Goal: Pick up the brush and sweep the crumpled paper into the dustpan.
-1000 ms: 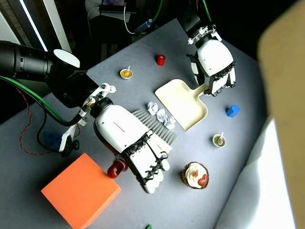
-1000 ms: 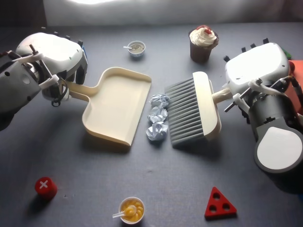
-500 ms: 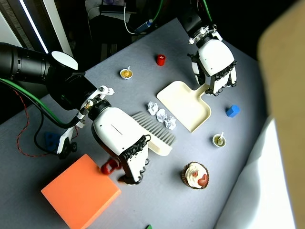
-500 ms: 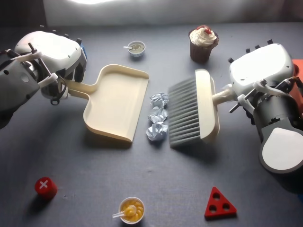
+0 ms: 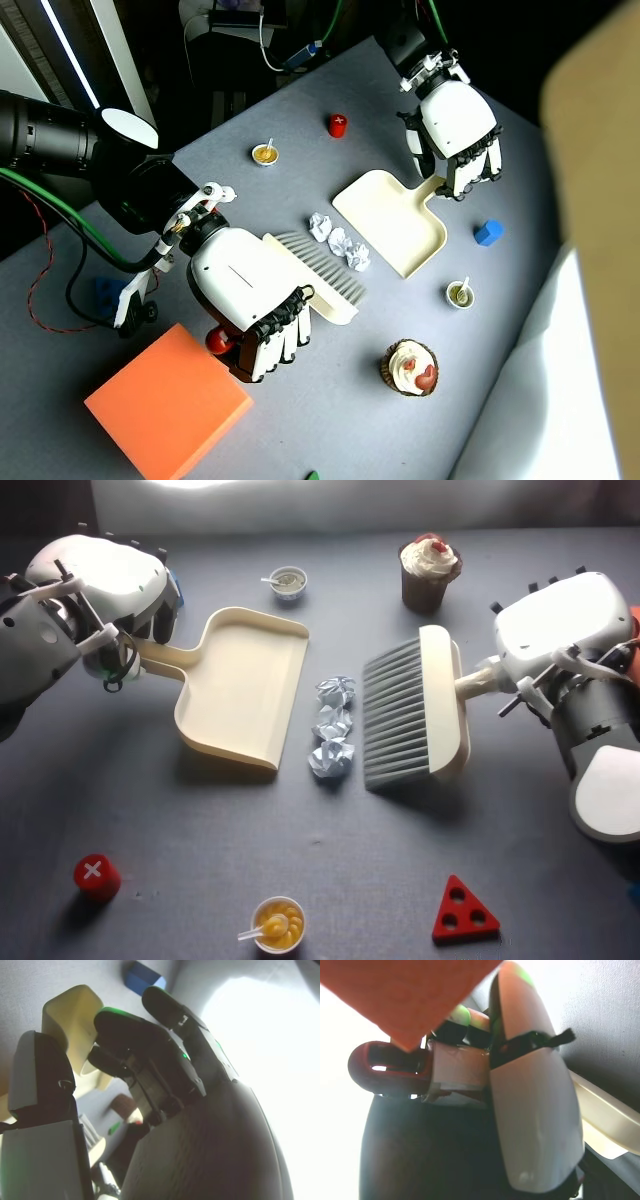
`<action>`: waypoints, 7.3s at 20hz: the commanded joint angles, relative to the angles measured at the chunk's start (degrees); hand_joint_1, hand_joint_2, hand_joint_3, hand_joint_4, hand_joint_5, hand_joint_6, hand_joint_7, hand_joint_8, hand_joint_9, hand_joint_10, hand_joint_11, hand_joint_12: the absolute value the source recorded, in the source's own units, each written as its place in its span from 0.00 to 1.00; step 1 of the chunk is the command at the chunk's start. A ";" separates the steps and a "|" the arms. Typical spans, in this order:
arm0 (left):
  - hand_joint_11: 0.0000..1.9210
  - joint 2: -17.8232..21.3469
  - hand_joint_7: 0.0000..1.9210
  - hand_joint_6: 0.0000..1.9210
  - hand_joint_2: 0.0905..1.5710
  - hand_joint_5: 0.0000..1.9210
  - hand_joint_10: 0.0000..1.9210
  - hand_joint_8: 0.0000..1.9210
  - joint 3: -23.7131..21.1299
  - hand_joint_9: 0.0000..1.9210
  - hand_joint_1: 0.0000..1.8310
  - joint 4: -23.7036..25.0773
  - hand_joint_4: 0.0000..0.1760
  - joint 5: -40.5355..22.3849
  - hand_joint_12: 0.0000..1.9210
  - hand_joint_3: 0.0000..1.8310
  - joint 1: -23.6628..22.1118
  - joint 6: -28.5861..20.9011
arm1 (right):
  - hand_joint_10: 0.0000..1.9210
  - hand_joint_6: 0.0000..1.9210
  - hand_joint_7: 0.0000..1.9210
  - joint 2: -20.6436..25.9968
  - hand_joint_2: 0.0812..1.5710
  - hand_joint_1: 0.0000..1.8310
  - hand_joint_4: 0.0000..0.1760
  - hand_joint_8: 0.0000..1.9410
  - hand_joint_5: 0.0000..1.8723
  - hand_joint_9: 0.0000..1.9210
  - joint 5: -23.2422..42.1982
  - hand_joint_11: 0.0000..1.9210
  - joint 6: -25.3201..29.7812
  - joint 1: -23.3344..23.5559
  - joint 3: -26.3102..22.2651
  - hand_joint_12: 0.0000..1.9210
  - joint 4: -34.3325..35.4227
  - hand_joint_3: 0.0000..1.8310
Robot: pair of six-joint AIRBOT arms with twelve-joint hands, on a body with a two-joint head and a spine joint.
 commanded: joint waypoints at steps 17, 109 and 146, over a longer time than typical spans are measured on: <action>0.24 0.28 0.62 0.49 0.67 0.46 0.63 0.34 0.08 0.50 0.76 2.06 0.00 -5.57 0.58 0.00 0.81 -0.60 | 1.00 1.00 0.52 9.52 0.71 0.94 1.00 1.00 0.50 0.51 -1.28 0.49 -19.10 5.69 -8.71 1.00 -8.89 0.00; 0.25 0.03 0.63 0.40 0.66 0.50 0.64 0.33 -0.15 0.50 0.76 3.15 0.00 -5.91 0.62 0.00 0.24 -0.88 | 1.00 1.00 0.56 -6.26 0.71 0.93 1.00 1.00 0.53 0.55 -1.03 0.52 -44.69 12.34 1.06 1.00 -10.21 0.00; 0.25 -0.23 0.60 0.43 0.68 0.48 0.67 0.38 -0.11 0.49 0.76 3.08 0.00 -6.14 0.65 0.00 0.33 -0.92 | 1.00 1.00 0.57 -18.33 0.71 0.92 1.00 1.00 0.53 0.57 0.73 0.52 -36.78 14.61 13.34 1.00 -10.64 0.00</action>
